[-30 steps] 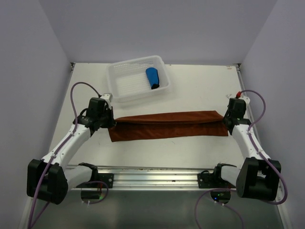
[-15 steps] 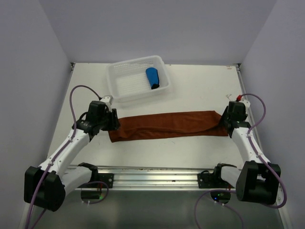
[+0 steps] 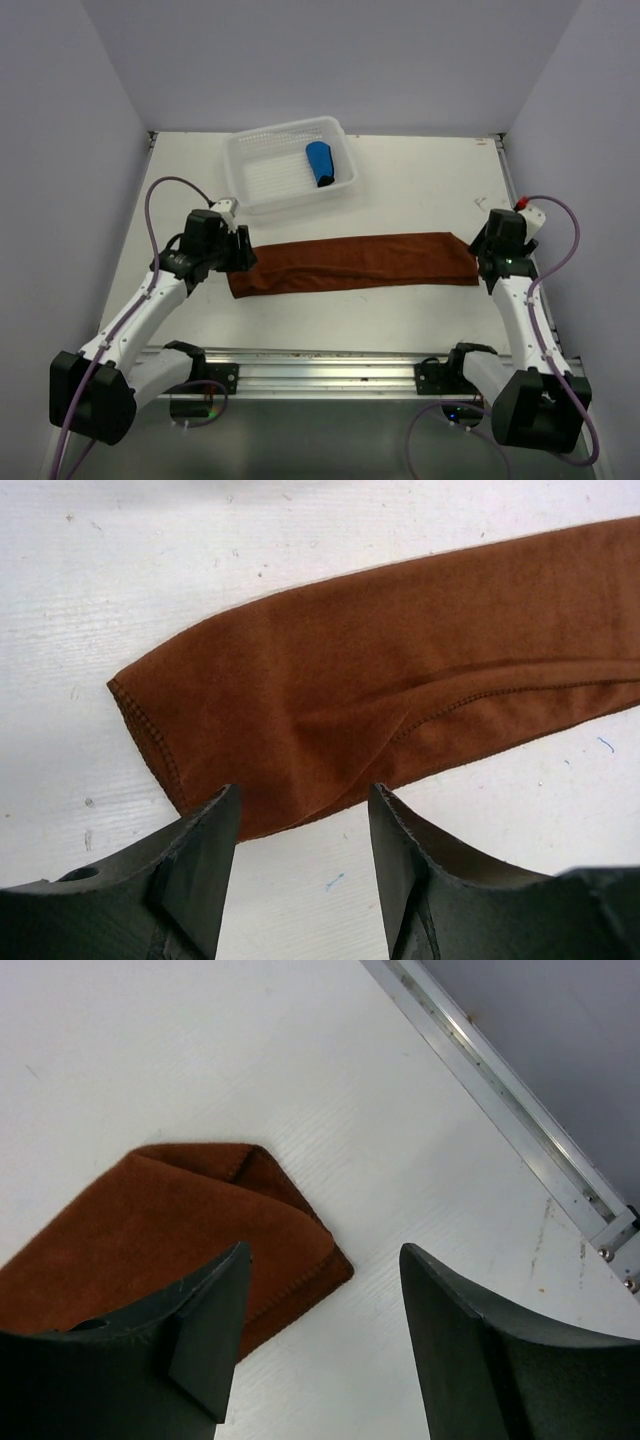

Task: Roll the towels
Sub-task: Fold the towel

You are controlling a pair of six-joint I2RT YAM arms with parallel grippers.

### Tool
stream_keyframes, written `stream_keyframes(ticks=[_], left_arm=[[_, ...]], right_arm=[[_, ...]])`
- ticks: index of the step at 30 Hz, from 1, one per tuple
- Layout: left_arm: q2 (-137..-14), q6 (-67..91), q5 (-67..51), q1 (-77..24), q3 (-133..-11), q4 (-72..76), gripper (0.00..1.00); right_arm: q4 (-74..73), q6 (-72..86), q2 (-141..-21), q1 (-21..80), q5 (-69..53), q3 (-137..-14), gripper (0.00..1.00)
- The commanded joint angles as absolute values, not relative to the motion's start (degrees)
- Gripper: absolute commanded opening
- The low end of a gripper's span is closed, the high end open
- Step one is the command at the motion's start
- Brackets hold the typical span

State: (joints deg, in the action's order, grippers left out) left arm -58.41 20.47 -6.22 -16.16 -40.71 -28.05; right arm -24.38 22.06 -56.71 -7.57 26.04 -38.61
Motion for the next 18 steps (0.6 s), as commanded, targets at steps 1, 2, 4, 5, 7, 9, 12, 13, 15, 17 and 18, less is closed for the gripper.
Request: stream_keyframes(ticks=[1,2,4,5,7,9,12,13,15,17,18], left_arm=[[-60.03,21.79,-5.89,-16.35,-43.24,-26.64,0.58],[-60.29,22.67,-5.98,-16.35,-43.16,-26.2,0.59],[-60.99,23.72,-5.98,-16.26,-43.07,-25.14,0.59],[-61.26,24.25,-5.89,-16.26,-42.98,-24.79,0.59],[-62.05,25.13,-5.19,-16.26,-42.63,-23.56,0.59],[-63.19,26.71,-4.14,-16.17,-42.1,-22.51,0.59],[-65.73,28.47,-1.59,-15.47,-43.67,-22.32,0.59],[-66.35,28.91,-0.45,-15.21,-44.03,-21.98,0.59],[-68.45,29.79,1.56,-14.59,-45.08,-21.27,0.57],[-70.22,30.41,1.58,-13.98,-45.7,-20.04,0.54],[-72.4,30.5,1.41,-13.71,-46.57,-19.69,0.53]], right_arm=[[-24.17,25.22,-55.81,-7.82,25.24,-44.03,0.65],[-22.69,25.05,-56.59,-7.91,23.48,-45.25,0.63],[-20.32,23.56,-58.88,-7.91,16.89,-45.96,0.56],[-18.65,23.03,-60.02,-7.91,14.79,-46.31,0.54],[-17.93,22.24,-65.09,-7.82,8.83,-47.19,0.44],[-19.42,21.36,-69.58,-7.82,4.94,-50.52,0.43],[-22.66,20.13,-78.64,-7.82,-1.48,-55.89,0.41],[-22.85,19.95,-80.4,-7.82,-2.71,-56.86,0.39],[-22.42,19.86,-84.8,-7.74,-6.93,-58.71,0.33],[-21.63,20.3,-87.96,-7.56,-8.17,-59.59,0.28],[-21.1,20.39,-89.02,-7.3,-8.7,-59.76,0.24]])
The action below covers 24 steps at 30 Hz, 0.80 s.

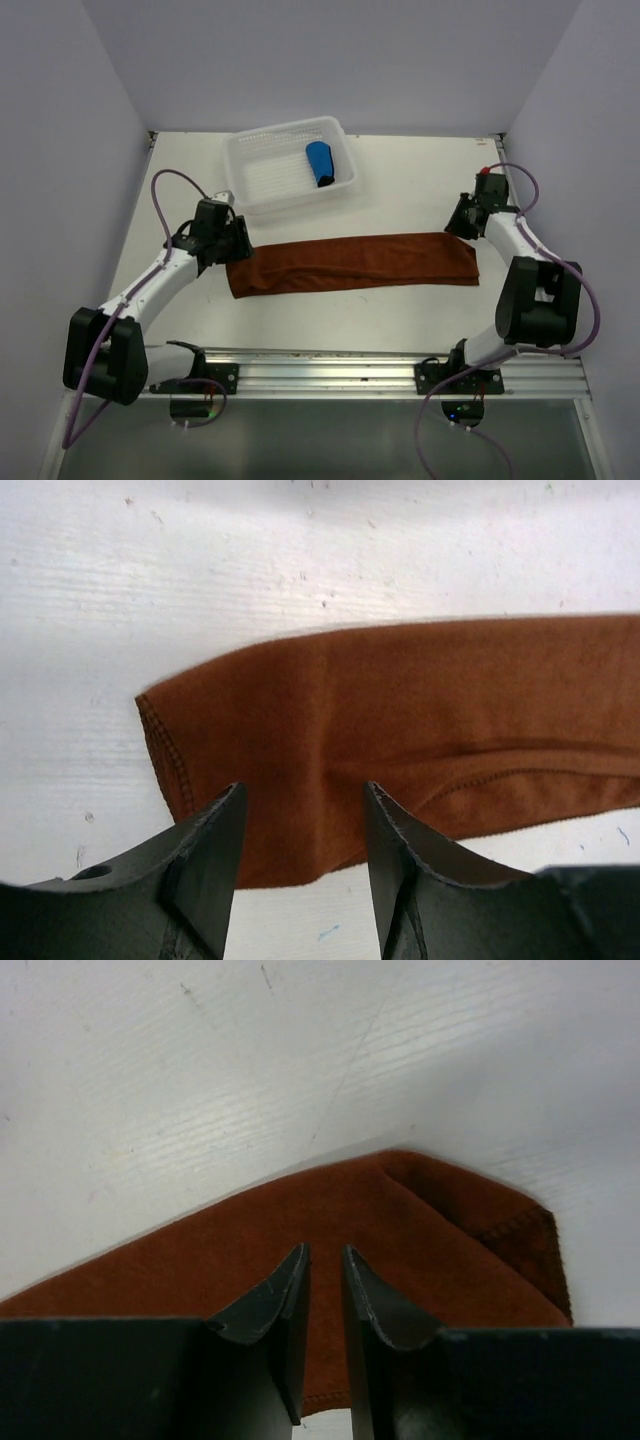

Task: Roll the towels
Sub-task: Fold the towel

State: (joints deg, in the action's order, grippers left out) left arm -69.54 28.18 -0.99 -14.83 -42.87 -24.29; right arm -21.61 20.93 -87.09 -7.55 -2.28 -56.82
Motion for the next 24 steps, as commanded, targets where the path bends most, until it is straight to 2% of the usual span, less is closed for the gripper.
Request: stream_keyframes(ticks=[1,3,11,24], left_arm=[[-73.64,30.5,1.06,-13.54,-47.19,-19.6,0.52],[-76.62,30.5,0.79,-13.1,-48.51,-19.51,0.5],[-80.68,29.27,0.44,-11.69,-49.13,-19.16,0.43],[-78.49,26.98,2.81,-10.99,-49.4,-22.24,0.44]], right_arm=[[-21.01,20.56,-89.9,-7.03,-8.79,-60.03,0.22],[-20.83,20.74,-92.53,-6.42,-9.05,-60.56,0.17],[-19.6,23.2,-99.84,-4.04,-5.81,-60.56,0.15],[-23.38,25.13,-111.88,-4.39,5.27,-71.36,0.11]])
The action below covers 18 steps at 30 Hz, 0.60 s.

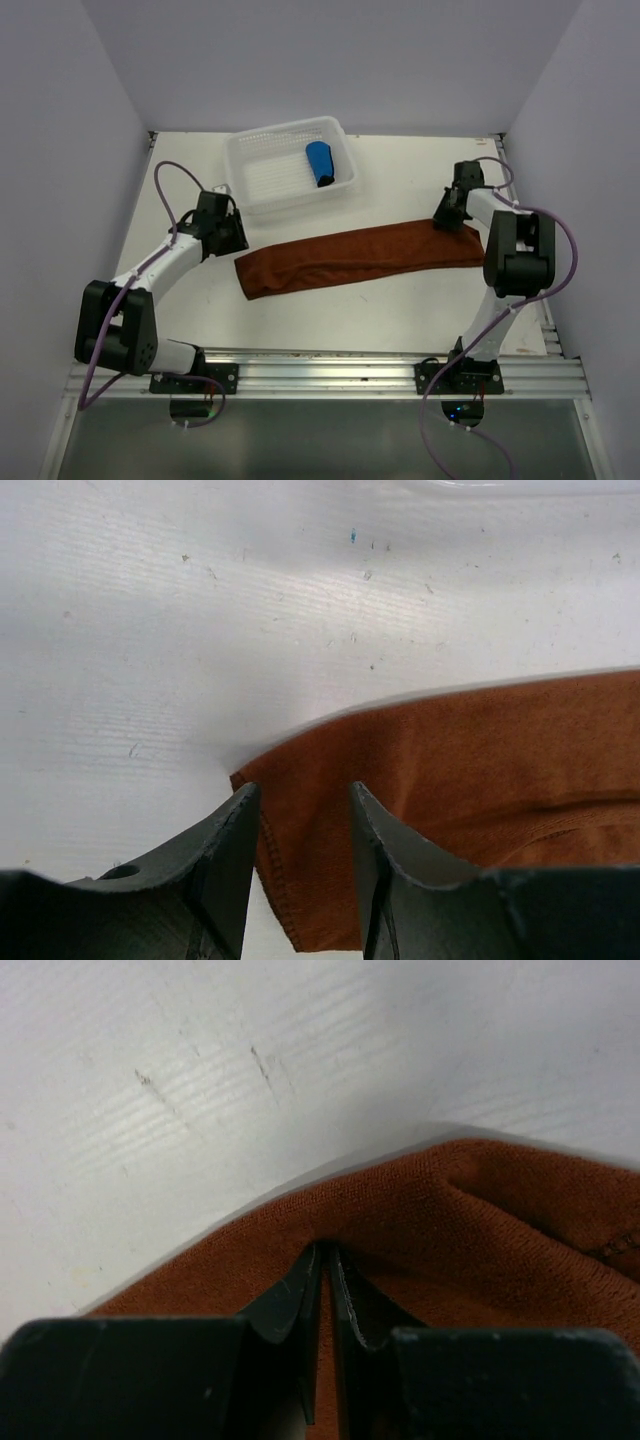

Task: Roll the towels
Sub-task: Fold the towel

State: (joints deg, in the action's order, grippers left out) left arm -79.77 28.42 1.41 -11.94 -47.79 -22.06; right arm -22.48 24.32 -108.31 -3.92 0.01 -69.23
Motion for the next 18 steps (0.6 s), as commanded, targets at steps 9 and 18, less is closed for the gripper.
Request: stream_keyframes(ticks=[9,18], left_arm=[[-79.45,26.19,-1.04,-10.81,-48.96,-20.57,0.44],[-83.49,27.25,-6.68,-10.81,-45.88,-13.55,0.4]], right_arm=[[-18.29,24.43,-113.3,-4.4,4.49,-74.54,0.13],[-17.93,20.57,-101.17,3.77,0.26,-69.44,0.33]])
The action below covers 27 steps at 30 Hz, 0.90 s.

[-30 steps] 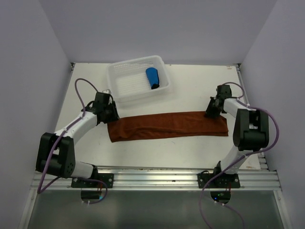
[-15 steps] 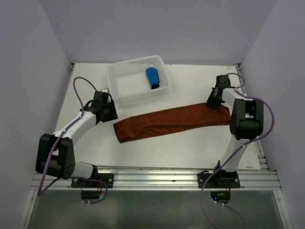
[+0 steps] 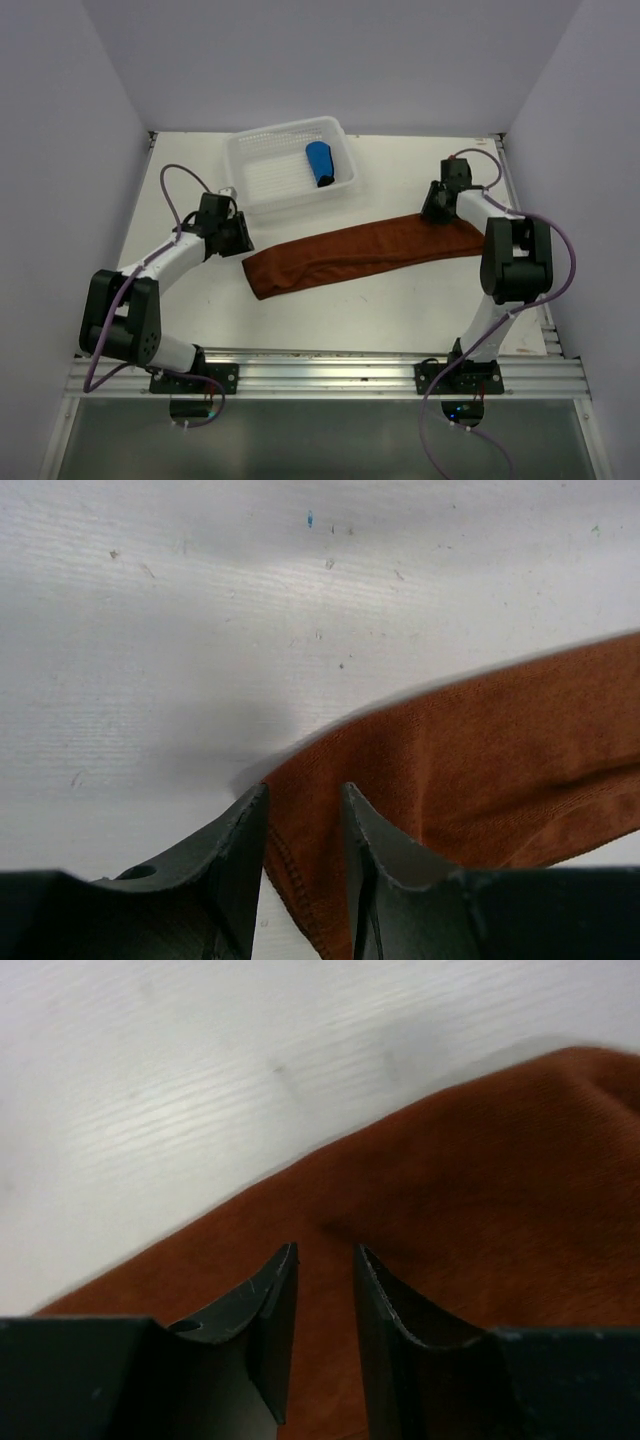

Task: Roll the towels
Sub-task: Fold the towel

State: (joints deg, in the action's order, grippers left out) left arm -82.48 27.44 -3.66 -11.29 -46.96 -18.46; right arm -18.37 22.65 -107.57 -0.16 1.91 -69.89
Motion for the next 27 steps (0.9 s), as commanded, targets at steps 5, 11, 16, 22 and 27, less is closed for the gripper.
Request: stream_keyframes(ticks=[5,11,16,22,27], left_arm=[[-84.98,26.28,-5.89,-10.81,-44.04,-12.04,0.32],[-87.18,25.93,-5.36,-10.81,-43.68,-10.81,0.21],[-88.06,25.14,-3.96,-10.81,-43.86,-10.81,0.0],[-86.23,25.83,-0.18,-10.81,-43.69,-10.9,0.0],[-84.82,27.86,-2.53,-10.46,-42.45,-7.92,0.0]], right_arm=[[-19.69,22.15,-93.45,8.42,-1.93,-66.1,0.3],[-23.46,19.6,-86.67,20.19,-0.97,-62.76,0.28],[-23.56,19.6,-80.69,29.25,-5.7,-59.86,0.24],[-19.79,13.8,-81.2,48.85,-5.54,-61.17,0.29],[-17.31,12.14,-88.76,57.19,-5.55,-66.87,0.3]])
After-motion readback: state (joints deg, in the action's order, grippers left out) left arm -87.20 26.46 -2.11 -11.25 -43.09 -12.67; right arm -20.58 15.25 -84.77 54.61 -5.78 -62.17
